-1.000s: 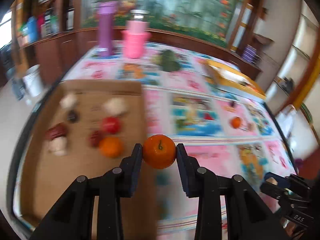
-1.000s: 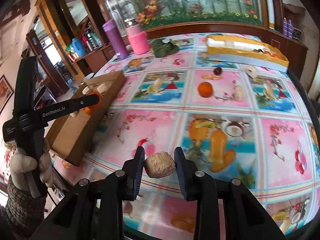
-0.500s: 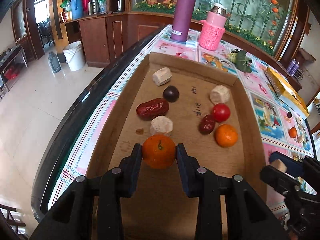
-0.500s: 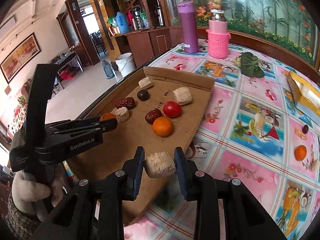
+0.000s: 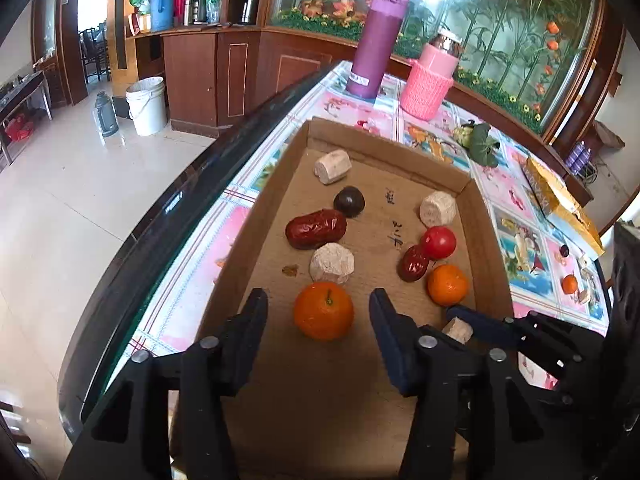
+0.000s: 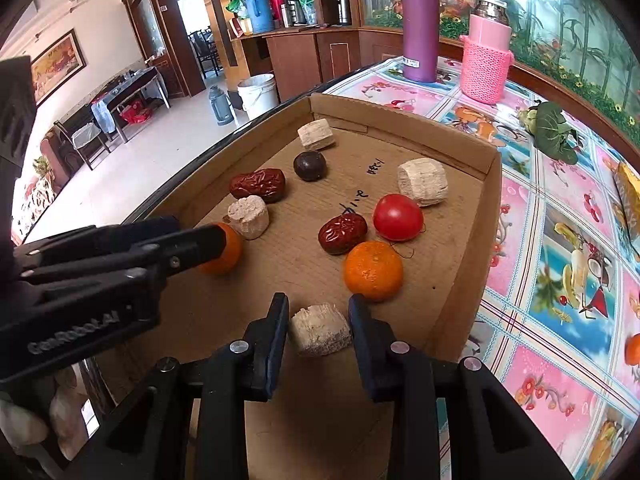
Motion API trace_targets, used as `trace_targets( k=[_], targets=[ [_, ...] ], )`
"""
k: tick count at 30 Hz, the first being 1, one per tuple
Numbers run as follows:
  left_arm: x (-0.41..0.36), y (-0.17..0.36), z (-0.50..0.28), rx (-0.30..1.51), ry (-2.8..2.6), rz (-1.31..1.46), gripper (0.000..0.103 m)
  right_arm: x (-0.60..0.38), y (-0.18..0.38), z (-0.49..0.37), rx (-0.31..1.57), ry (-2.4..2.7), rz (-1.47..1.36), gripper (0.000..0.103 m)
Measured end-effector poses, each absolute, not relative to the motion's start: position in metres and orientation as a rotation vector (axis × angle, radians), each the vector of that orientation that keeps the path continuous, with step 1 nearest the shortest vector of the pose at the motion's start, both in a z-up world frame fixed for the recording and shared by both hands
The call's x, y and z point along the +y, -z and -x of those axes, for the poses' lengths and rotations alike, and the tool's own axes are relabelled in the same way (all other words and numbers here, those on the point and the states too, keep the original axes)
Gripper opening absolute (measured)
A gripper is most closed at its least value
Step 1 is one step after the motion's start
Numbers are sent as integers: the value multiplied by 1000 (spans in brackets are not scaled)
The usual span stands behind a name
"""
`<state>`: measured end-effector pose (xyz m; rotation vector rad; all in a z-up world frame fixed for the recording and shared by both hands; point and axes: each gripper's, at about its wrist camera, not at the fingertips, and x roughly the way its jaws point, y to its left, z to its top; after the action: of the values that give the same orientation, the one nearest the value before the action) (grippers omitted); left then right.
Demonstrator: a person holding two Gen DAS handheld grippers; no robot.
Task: Organize fruits
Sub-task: 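Carry orange and beige cube into the cardboard box and open both tools, then move both open tools back toward the remaining table items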
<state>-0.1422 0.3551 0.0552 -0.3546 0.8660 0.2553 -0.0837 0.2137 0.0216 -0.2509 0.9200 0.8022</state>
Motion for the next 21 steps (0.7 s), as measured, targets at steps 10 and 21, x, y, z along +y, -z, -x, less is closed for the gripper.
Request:
trace_targets(
  k=[10, 21],
  targets=[
    [339, -79, 161, 788, -289, 334, 78, 178, -50, 98, 840, -773, 165, 52],
    [266, -90, 169, 767, -269, 130, 83, 94, -52, 117, 836, -664, 3, 63]
  ],
)
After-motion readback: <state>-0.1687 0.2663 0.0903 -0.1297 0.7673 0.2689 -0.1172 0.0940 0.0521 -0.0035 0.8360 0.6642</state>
